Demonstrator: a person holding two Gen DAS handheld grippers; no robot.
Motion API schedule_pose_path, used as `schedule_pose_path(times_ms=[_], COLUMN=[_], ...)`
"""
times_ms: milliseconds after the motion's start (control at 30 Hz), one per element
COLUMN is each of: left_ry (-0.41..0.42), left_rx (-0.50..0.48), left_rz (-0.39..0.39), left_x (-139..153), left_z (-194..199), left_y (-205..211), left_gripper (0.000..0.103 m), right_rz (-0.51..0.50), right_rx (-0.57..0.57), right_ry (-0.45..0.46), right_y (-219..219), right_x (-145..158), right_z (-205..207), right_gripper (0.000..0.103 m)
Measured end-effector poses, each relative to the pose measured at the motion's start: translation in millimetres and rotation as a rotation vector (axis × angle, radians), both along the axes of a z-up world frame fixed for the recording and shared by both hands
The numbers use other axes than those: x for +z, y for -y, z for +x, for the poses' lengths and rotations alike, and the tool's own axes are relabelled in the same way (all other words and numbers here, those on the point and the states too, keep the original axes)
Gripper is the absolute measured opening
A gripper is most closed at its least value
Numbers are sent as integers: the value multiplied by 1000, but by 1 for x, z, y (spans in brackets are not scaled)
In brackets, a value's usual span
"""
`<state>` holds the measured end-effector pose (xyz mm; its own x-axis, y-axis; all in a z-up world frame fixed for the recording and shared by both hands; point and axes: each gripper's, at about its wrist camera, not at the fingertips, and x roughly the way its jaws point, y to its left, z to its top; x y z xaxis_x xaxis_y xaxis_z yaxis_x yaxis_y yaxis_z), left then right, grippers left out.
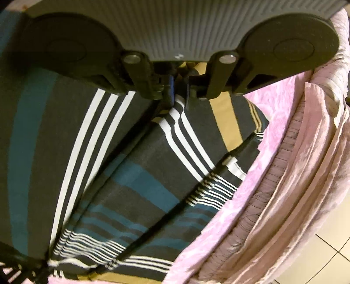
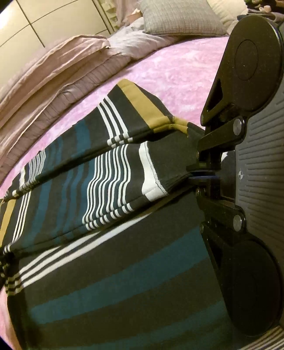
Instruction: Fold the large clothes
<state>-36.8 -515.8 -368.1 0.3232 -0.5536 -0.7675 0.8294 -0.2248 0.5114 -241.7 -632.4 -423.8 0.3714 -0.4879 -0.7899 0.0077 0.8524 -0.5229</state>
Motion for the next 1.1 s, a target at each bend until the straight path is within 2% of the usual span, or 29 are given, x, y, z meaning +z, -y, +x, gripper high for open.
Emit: schedule_pose_path(times_ms=[133,533,633,700,867,1000,1100], left_ry=[4,6,-8,-28,-126,-195,-244], left_rx=[-19,-17,4,38,153,204,235], left_rz=[-17,-13,-9,-1,37,70,84], left_x=[7,-7,-5,-1,4,7,14], left_z=[-1,4,4,3,-7,-27,-43], left_y=[-5,-5,-10,-19,-57,-97,-128], left_gripper=[6,6,11,12,12,12,11], right_rz=[-4,12,26,61,163,235,257], right_rx=[-21,-68,-109,-165,-315,-422,-461], right_ry=[14,13,13,14,16,-12,-41], right_y=[1,-3,-1,-1,-13,-37,-62], right_x=[3,-6,-1,3,12,20,27], right_z=[-1,5,2,-3,-27,-56,-75], right_gripper=[0,0,3,7,8,9,11])
